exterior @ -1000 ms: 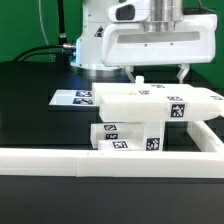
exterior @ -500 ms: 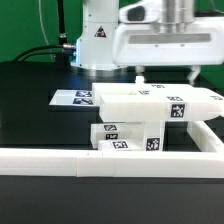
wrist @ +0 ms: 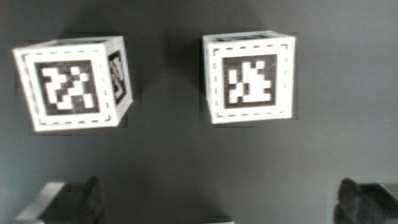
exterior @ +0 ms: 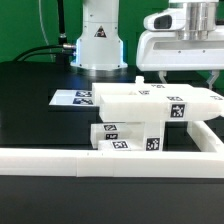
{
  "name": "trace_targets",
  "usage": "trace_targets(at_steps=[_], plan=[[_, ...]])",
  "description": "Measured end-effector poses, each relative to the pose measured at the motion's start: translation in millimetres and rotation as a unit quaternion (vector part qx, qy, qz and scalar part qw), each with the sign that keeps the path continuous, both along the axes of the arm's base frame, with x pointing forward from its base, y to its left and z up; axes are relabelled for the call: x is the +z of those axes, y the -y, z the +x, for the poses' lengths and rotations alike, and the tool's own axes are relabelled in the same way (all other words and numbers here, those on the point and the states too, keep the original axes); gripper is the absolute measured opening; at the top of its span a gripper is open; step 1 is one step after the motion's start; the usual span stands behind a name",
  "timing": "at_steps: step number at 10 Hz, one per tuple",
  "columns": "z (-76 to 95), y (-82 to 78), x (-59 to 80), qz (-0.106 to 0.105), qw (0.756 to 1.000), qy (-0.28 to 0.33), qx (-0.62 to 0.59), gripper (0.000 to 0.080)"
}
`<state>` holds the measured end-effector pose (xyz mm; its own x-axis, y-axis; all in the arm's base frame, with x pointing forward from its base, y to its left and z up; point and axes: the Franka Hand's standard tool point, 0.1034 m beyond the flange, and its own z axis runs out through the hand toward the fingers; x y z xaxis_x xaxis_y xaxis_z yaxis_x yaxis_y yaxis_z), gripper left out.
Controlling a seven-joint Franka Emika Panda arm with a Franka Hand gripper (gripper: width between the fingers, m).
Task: Assemble chair
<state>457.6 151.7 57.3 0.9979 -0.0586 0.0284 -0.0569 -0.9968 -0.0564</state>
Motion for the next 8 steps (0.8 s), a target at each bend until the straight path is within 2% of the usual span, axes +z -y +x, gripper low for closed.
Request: trace_targets(at_steps=[2, 4, 5, 8], plan=[[-0.7, -1.5, -0.3, 0.000, 1.000, 0.001, -0.001, 0.0649], [-10.6, -19.6, -3.9, -0.003, 1.000, -0.002, 0.008, 0.0649], [-13.1, -23.2, -5.8, -0.004, 1.000, -0.005, 0.015, 0.0649], [-15.8, -23.8, -11.3, -0.007, 1.000, -0.007, 0.016, 0.0649]])
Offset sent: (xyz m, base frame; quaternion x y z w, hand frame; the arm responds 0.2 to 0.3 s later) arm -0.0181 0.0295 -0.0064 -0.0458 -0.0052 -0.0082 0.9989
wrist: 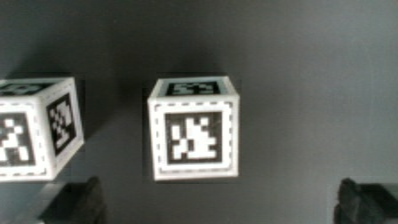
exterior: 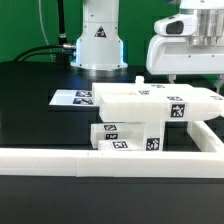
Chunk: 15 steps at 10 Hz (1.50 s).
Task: Assemble chair
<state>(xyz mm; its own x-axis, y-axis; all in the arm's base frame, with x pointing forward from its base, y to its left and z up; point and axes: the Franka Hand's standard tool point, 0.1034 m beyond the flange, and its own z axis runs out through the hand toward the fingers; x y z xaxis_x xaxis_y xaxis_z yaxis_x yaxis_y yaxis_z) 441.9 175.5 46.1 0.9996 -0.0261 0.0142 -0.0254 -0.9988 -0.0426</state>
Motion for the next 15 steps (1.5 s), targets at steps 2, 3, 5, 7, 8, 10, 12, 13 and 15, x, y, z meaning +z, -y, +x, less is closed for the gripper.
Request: trace_targets(at_steps=[2, 3, 5, 7, 8, 10, 12, 13, 15], plan=[[-0.5, 0.5, -1.1, -0.001, 1.000, 0.001, 0.000, 0.0649], [-2.7, 2.1, -5.4, -0.003, 1.000, 0.001, 0.000, 0.0649], [-3.9, 3.6, -9.2, -0.004, 1.000, 0.001, 0.000, 0.0649], [-5.9, 4.9, -13.7, -0.007, 1.000, -0.002, 0.000, 0.0649], [-7.4, 5.7, -16.3, -0.008, 1.000, -0.005, 0.000, 0.0649], [-10.0, 7.2, -20.9, -0.011, 1.000, -0.009, 0.000, 0.0649], [-16.0, 5.2, -28.9, -0.014, 1.000, -0.016, 0.002, 0.0649], [-18.4, 5.7, -32.8, -0.017, 1.000, -0.019, 0.002, 0.0649], [-20.5, 6.8, -36.3, -0.019, 1.000, -0.022, 0.002, 0.0482]])
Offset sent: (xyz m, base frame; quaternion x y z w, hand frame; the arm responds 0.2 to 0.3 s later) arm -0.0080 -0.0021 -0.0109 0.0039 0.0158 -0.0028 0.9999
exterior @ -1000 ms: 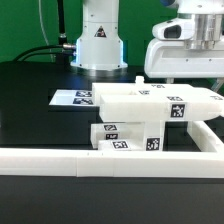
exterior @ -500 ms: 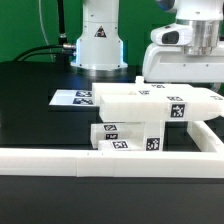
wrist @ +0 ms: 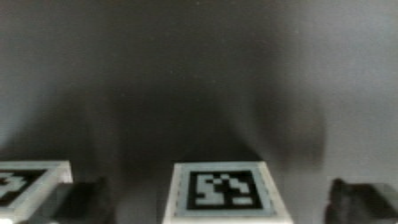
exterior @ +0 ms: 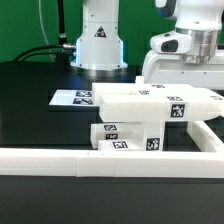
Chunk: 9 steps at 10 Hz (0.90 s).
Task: Assemble chair
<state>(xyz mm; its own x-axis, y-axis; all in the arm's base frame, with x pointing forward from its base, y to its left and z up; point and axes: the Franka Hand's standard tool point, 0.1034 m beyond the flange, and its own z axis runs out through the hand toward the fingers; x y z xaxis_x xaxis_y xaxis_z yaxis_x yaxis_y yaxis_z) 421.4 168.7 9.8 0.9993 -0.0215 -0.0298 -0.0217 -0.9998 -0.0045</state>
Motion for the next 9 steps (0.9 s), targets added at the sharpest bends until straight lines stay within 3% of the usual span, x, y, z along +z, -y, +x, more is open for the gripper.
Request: trace_targets(at_steps=[1, 2, 6, 9], plan=[[0.1, 0.4, 0.0, 0.000, 1.000, 0.000, 0.000, 0.0482], [0.3, 0.5, 0.0, 0.000, 1.000, 0.000, 0.000, 0.0303], [0.7, 1.7, 0.5, 0.000, 1.000, 0.000, 0.000, 0.0285], [7.9, 11.0, 19.3, 0.008, 1.000, 0.006, 0.016, 0.0285]])
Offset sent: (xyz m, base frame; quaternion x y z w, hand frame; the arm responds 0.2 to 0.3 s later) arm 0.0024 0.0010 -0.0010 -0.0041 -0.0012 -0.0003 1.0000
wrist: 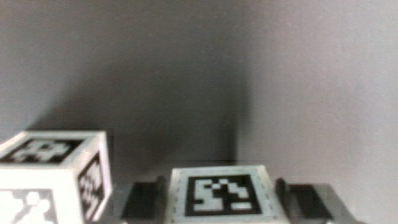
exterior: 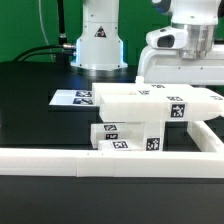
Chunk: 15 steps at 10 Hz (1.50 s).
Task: Assemble chair
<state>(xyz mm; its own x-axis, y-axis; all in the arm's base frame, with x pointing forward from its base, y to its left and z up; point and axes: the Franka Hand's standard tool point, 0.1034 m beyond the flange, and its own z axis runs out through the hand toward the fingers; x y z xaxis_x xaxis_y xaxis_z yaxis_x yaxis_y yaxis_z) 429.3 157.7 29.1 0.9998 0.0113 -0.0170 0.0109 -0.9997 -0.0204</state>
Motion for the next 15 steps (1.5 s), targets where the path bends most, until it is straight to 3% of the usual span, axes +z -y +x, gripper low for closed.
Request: trace_targets(at_steps=[3, 5, 6, 8, 12, 13, 15], plan=[[17.5, 13.6, 55.2, 0.025, 1.000, 0.009, 0.002, 0.0285], [29.2, 30.3, 78.6, 0.035, 0.999, 0.012, 0.015, 0.0285], [43.3, 42.9, 93.2, 0.040, 0.999, 0.023, 0.011, 0.0286], [61.1, 58.5, 102.9, 0.042, 0.998, 0.034, 0.013, 0.0287], [59.2, 59.5, 99.8, 0.041, 0.999, 0.032, 0.015, 0.0287], [67.0, 70.3, 99.8, 0.040, 0.997, 0.033, 0.056, 0.0287], [101.5, 99.3, 101.5, 0.037, 0.993, 0.039, 0.109, 0.0287]])
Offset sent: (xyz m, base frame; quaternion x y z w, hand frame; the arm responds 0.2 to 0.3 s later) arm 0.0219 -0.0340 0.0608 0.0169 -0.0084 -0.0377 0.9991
